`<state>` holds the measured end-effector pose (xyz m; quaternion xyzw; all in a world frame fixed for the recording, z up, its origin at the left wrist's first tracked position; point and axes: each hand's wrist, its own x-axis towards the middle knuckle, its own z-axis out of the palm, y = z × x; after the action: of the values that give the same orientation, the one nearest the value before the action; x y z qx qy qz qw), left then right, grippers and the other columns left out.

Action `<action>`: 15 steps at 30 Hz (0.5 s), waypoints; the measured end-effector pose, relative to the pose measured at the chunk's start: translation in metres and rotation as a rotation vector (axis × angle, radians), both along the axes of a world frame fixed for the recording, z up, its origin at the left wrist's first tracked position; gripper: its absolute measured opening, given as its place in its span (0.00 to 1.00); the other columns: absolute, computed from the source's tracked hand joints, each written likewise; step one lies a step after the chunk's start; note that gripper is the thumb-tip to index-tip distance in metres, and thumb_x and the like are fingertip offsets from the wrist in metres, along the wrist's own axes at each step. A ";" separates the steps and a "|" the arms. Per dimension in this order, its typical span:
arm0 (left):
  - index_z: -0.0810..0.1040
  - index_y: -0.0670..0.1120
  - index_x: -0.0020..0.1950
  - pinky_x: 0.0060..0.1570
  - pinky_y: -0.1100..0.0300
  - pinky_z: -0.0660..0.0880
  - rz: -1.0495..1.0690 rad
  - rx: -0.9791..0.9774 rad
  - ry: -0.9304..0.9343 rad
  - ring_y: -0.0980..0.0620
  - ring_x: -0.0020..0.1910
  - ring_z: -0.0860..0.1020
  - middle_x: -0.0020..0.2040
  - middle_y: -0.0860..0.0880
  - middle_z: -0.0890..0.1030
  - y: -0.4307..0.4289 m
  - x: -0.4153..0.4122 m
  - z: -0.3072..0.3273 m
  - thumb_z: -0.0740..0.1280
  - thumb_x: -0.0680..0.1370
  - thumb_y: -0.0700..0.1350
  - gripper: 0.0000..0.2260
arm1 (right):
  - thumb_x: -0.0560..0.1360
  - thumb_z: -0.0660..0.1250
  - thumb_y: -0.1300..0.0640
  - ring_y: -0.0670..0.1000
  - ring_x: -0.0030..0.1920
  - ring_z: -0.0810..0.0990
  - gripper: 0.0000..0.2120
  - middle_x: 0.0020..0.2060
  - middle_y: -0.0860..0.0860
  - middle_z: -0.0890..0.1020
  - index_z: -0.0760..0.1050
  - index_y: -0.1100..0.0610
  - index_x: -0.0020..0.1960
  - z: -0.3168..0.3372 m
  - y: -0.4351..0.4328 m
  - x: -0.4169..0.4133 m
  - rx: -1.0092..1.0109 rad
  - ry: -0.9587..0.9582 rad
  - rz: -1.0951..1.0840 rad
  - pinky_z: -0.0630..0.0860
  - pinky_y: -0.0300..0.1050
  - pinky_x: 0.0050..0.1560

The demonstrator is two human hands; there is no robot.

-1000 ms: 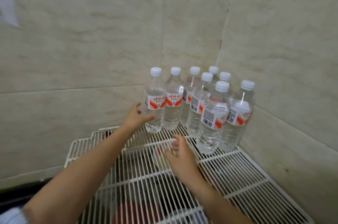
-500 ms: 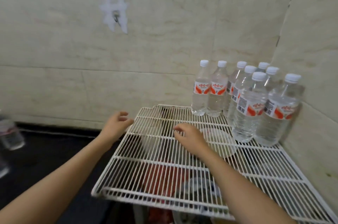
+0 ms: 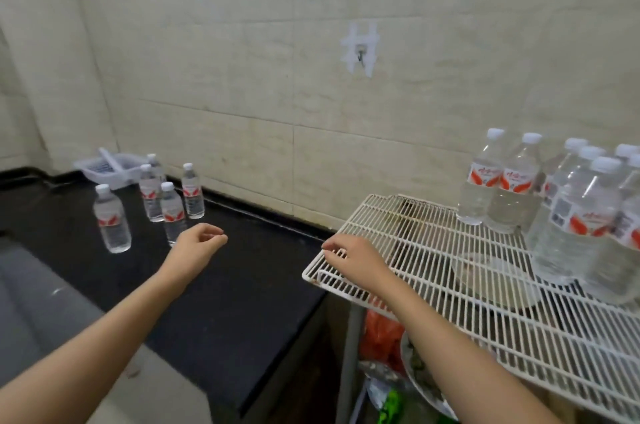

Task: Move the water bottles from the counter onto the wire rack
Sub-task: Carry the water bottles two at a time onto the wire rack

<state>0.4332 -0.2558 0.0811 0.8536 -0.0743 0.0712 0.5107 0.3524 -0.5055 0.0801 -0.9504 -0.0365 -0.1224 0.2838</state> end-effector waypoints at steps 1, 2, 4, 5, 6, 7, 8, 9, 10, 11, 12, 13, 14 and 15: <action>0.77 0.40 0.53 0.36 0.62 0.68 0.013 -0.005 -0.004 0.51 0.40 0.73 0.48 0.43 0.78 0.014 -0.004 0.000 0.65 0.75 0.41 0.09 | 0.74 0.62 0.59 0.52 0.57 0.77 0.12 0.56 0.54 0.81 0.78 0.59 0.56 -0.004 0.014 -0.002 -0.009 0.021 0.010 0.70 0.44 0.57; 0.77 0.40 0.53 0.35 0.63 0.68 0.024 -0.014 -0.009 0.53 0.39 0.73 0.47 0.43 0.77 0.027 -0.008 0.000 0.65 0.75 0.40 0.08 | 0.74 0.62 0.59 0.52 0.57 0.77 0.12 0.56 0.54 0.81 0.78 0.59 0.56 -0.008 0.027 -0.004 -0.022 0.040 0.019 0.70 0.44 0.57; 0.77 0.39 0.52 0.34 0.64 0.67 0.043 -0.032 -0.012 0.54 0.36 0.72 0.46 0.43 0.77 0.058 -0.016 -0.001 0.65 0.75 0.39 0.08 | 0.74 0.62 0.57 0.53 0.56 0.77 0.12 0.55 0.54 0.81 0.77 0.58 0.55 -0.015 0.055 -0.007 -0.060 0.074 0.041 0.71 0.45 0.56; 0.77 0.39 0.52 0.34 0.64 0.67 0.057 -0.037 -0.012 0.54 0.36 0.71 0.45 0.43 0.77 0.076 -0.022 -0.002 0.65 0.75 0.39 0.07 | 0.74 0.61 0.56 0.53 0.55 0.77 0.12 0.54 0.53 0.81 0.77 0.57 0.55 -0.019 0.070 -0.008 -0.083 0.088 0.051 0.72 0.46 0.56; 0.77 0.39 0.51 0.34 0.64 0.67 0.075 -0.040 -0.012 0.53 0.36 0.72 0.43 0.44 0.77 0.097 -0.029 -0.004 0.65 0.75 0.39 0.07 | 0.75 0.61 0.55 0.52 0.55 0.77 0.12 0.54 0.52 0.81 0.77 0.56 0.56 -0.021 0.088 -0.008 -0.105 0.104 0.059 0.73 0.47 0.55; 0.78 0.39 0.50 0.35 0.65 0.67 0.098 -0.043 -0.007 0.53 0.37 0.72 0.42 0.45 0.77 0.120 -0.037 -0.007 0.65 0.75 0.39 0.06 | 0.75 0.60 0.54 0.52 0.54 0.77 0.13 0.54 0.52 0.80 0.76 0.55 0.56 -0.024 0.108 -0.008 -0.118 0.116 0.070 0.73 0.48 0.55; 0.77 0.39 0.50 0.35 0.66 0.67 0.121 -0.047 0.003 0.52 0.39 0.72 0.41 0.45 0.77 0.146 -0.046 -0.010 0.65 0.75 0.38 0.06 | 0.75 0.60 0.53 0.51 0.54 0.77 0.13 0.54 0.51 0.80 0.76 0.55 0.56 -0.027 0.131 -0.007 -0.116 0.128 0.084 0.74 0.49 0.55; 0.77 0.39 0.50 0.35 0.66 0.67 0.143 -0.049 0.016 0.51 0.41 0.73 0.42 0.45 0.77 0.174 -0.055 -0.014 0.64 0.75 0.38 0.06 | 0.75 0.59 0.53 0.51 0.53 0.77 0.13 0.54 0.51 0.80 0.76 0.55 0.56 -0.029 0.156 -0.007 -0.106 0.137 0.103 0.75 0.49 0.54; 0.77 0.38 0.51 0.36 0.66 0.67 0.164 -0.046 0.026 0.49 0.43 0.74 0.44 0.43 0.78 0.202 -0.063 -0.019 0.64 0.75 0.38 0.07 | 0.75 0.59 0.54 0.51 0.53 0.77 0.13 0.54 0.52 0.80 0.76 0.55 0.56 -0.032 0.182 -0.006 -0.098 0.144 0.125 0.75 0.49 0.54; 0.77 0.38 0.50 0.36 0.66 0.68 0.188 -0.044 0.035 0.47 0.45 0.74 0.46 0.42 0.78 0.230 -0.073 -0.024 0.64 0.75 0.37 0.06 | 0.75 0.59 0.54 0.51 0.52 0.77 0.13 0.53 0.52 0.80 0.76 0.56 0.56 -0.036 0.209 -0.005 -0.094 0.148 0.151 0.75 0.48 0.53; 0.77 0.38 0.49 0.35 0.68 0.68 0.214 -0.041 0.037 0.46 0.46 0.74 0.46 0.41 0.78 0.257 -0.082 -0.029 0.64 0.75 0.37 0.05 | 0.75 0.59 0.54 0.51 0.52 0.77 0.13 0.53 0.51 0.80 0.76 0.56 0.55 -0.040 0.235 -0.004 -0.093 0.150 0.181 0.74 0.48 0.53; 0.77 0.39 0.47 0.35 0.68 0.68 0.244 -0.037 0.038 0.46 0.46 0.74 0.45 0.41 0.78 0.283 -0.091 -0.035 0.65 0.75 0.36 0.04 | 0.75 0.59 0.55 0.51 0.53 0.77 0.12 0.53 0.52 0.80 0.76 0.56 0.55 -0.044 0.262 -0.002 -0.089 0.153 0.212 0.74 0.48 0.53; 0.77 0.40 0.46 0.36 0.68 0.68 0.276 -0.035 0.040 0.46 0.46 0.74 0.44 0.41 0.78 0.307 -0.100 -0.039 0.65 0.74 0.36 0.03 | 0.75 0.60 0.55 0.52 0.53 0.76 0.12 0.53 0.52 0.80 0.77 0.56 0.55 -0.049 0.288 -0.001 -0.086 0.157 0.242 0.73 0.48 0.53; 0.76 0.40 0.45 0.37 0.67 0.68 0.305 -0.035 0.048 0.47 0.44 0.74 0.43 0.42 0.78 0.329 -0.110 -0.043 0.65 0.74 0.36 0.02 | 0.74 0.60 0.55 0.52 0.54 0.76 0.12 0.53 0.52 0.81 0.77 0.56 0.55 -0.054 0.313 0.001 -0.082 0.160 0.271 0.73 0.48 0.54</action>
<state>0.3234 0.0734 0.0378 0.8475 0.0696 0.1288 0.5103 0.3531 -0.1926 0.0258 -0.9542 -0.1465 -0.0055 0.2607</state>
